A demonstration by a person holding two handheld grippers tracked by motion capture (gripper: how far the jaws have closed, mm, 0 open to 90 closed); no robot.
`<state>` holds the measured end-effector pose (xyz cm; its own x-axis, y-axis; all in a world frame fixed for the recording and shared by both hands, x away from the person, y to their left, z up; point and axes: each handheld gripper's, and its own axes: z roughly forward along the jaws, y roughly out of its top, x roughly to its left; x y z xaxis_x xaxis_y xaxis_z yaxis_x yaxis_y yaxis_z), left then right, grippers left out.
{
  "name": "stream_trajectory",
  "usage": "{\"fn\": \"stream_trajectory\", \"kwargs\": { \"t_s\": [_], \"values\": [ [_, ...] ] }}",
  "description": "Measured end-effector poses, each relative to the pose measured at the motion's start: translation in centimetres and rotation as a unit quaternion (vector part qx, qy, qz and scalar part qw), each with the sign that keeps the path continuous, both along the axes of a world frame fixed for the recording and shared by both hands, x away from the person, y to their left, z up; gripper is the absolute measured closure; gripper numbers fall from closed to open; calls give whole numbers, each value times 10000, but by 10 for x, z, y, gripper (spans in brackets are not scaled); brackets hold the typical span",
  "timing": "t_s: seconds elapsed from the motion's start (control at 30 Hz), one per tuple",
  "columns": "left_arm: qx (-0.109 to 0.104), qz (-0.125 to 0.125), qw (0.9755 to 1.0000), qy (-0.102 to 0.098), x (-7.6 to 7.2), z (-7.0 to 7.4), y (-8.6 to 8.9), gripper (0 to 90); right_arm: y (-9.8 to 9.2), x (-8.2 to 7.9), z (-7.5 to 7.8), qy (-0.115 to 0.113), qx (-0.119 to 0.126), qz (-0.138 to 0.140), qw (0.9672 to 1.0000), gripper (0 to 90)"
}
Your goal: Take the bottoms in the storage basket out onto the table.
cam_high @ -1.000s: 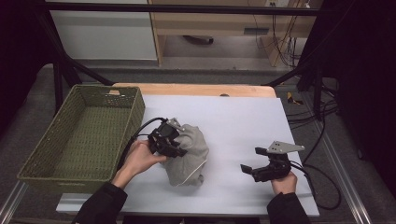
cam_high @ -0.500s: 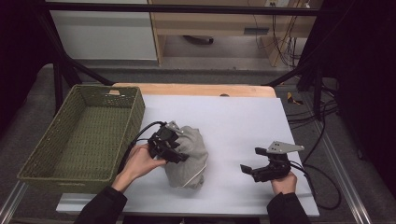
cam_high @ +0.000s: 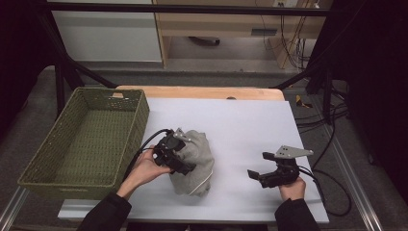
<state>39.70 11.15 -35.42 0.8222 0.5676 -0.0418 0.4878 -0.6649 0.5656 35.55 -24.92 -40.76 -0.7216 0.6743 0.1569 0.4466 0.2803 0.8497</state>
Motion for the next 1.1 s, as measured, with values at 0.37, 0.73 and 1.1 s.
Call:
{"fn": "stream_trajectory", "kwargs": {
  "t_s": [0.37, 0.73, 1.1],
  "values": [
    [-140, 0, 9999, -92, -6, 7, 5, 37, 0, 0, 0, 14, -1, 23, 10000, 46],
    [-156, 37, 9993, -342, -16, 18, 14, 27, 1, -1, 0, 14, 10, 29, 10000, 46],
    [-306, 103, 9979, -557, -23, 30, 30, 20, 1, 0, -1, 26, 7, 35, 10000, 46]
  ]
}}
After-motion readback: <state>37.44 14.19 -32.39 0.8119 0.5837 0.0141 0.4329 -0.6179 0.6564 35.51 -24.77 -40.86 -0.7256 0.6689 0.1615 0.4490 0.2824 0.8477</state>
